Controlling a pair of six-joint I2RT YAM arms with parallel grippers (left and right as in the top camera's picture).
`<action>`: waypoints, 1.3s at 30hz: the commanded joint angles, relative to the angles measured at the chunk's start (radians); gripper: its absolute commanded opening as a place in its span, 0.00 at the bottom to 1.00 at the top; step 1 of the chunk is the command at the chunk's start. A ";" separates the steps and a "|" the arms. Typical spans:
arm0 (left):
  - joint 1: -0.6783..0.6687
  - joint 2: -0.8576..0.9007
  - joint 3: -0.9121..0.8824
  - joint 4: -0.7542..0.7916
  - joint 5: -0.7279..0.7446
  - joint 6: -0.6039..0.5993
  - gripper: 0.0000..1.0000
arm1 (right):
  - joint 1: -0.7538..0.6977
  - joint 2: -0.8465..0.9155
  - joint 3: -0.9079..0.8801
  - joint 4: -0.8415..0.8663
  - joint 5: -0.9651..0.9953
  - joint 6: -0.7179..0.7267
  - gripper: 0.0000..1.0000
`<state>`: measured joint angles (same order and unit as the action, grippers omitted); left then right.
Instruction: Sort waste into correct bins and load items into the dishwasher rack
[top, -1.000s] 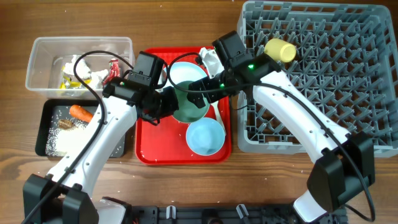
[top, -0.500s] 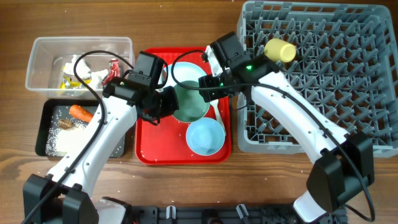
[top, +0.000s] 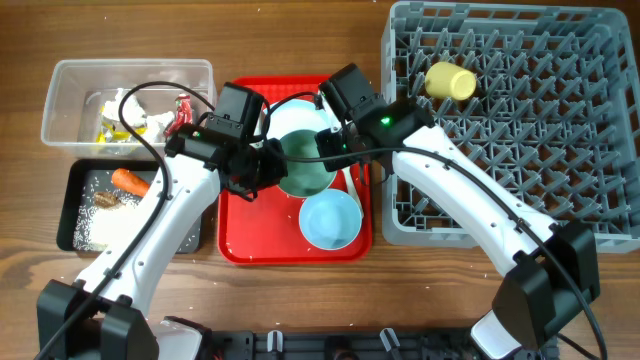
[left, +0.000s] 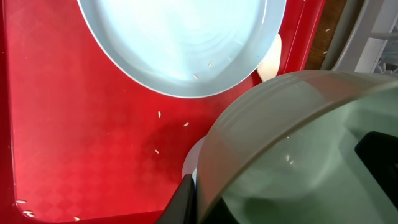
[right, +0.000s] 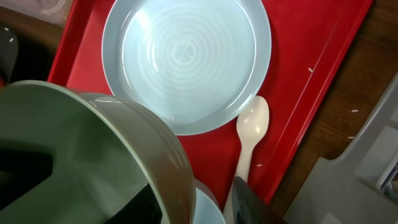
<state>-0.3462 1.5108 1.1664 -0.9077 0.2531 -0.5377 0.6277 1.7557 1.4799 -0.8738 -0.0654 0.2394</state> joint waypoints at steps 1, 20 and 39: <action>-0.003 -0.008 0.016 0.005 0.013 -0.014 0.04 | 0.002 -0.028 0.025 0.006 0.021 0.001 0.29; 0.029 -0.050 0.087 0.006 0.057 0.010 0.51 | -0.018 -0.030 0.047 0.076 0.136 0.048 0.04; 0.142 -0.253 0.117 0.006 -0.004 0.009 1.00 | -0.628 -0.041 0.050 0.788 0.919 -0.555 0.04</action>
<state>-0.2092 1.2602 1.2713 -0.9020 0.2596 -0.5365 0.0891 1.6669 1.5188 -0.1410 0.7692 -0.1448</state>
